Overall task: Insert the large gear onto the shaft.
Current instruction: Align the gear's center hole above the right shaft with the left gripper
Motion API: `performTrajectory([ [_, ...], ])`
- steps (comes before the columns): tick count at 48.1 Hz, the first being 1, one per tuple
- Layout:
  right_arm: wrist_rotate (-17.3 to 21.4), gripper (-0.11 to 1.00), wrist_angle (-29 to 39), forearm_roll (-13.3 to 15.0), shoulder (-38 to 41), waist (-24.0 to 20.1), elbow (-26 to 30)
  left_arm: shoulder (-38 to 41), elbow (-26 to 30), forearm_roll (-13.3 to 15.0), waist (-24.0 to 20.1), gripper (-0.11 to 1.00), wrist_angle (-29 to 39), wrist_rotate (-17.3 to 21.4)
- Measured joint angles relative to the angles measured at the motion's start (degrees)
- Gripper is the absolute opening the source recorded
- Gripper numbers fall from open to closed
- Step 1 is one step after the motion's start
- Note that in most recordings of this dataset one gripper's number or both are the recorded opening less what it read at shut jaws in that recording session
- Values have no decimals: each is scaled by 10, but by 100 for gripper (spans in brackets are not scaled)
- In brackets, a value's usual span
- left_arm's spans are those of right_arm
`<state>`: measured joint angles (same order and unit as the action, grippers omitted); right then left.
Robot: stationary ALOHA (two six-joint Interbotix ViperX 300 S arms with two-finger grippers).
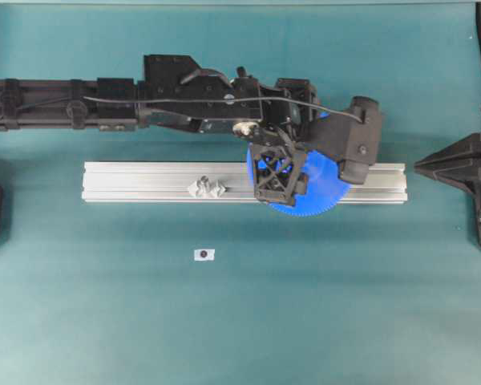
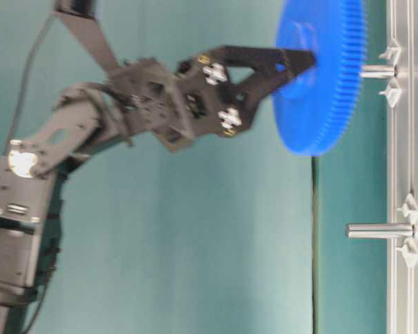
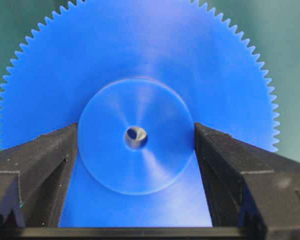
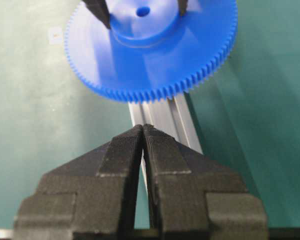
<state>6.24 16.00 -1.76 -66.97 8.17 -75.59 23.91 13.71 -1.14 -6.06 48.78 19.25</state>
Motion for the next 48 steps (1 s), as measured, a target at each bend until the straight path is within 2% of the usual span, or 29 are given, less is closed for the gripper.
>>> performTrajectory([
  [14,0,13,0,0,0,-1,1,11,-11,0,-4,78,-21,-3],
  [33,0,13,0,0,0,0,1,-4,-50,-1,-6,78,-31,-31],
  [48,0,13,0,0,0,0,1,-13,-67,0,-8,78,-31,-32],
])
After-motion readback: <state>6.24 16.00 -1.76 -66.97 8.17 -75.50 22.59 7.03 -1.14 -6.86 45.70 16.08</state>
